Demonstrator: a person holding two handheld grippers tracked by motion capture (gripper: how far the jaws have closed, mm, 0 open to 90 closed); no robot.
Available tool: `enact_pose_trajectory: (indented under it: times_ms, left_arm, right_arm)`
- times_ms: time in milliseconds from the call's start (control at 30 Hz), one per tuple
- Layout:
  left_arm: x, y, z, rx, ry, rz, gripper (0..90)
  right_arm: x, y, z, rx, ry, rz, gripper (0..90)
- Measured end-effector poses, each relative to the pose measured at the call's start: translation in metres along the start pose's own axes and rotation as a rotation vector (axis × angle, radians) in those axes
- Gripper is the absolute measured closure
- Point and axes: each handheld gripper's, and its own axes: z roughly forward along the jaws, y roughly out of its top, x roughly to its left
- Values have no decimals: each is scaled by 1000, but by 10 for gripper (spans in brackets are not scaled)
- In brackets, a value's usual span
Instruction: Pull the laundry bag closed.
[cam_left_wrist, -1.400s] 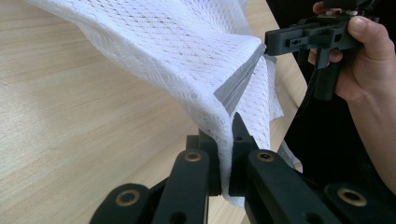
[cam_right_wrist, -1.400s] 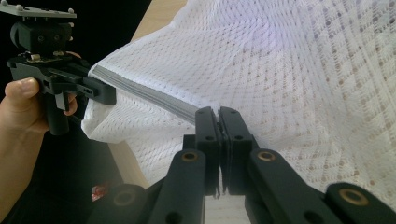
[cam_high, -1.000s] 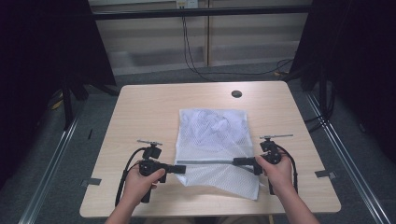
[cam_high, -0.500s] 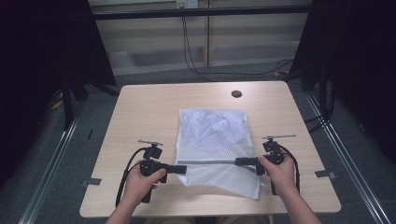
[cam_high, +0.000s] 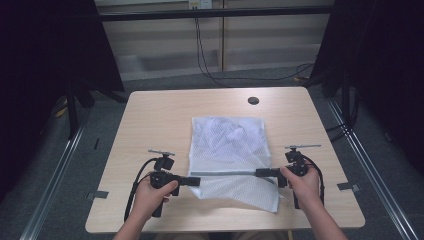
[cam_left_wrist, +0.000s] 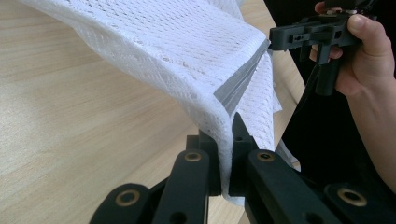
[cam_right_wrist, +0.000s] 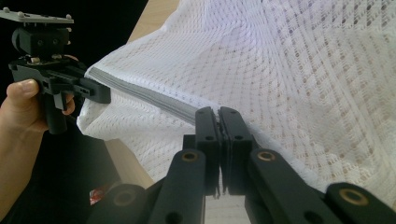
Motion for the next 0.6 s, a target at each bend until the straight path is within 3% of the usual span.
enact_pose_trajectory:
  times_ms: [600]
  left_arm:
    - [0,2,1,-2,-15,-12,888]
  right_arm:
    - [-8,-5,-19,-24,-30,12,876]
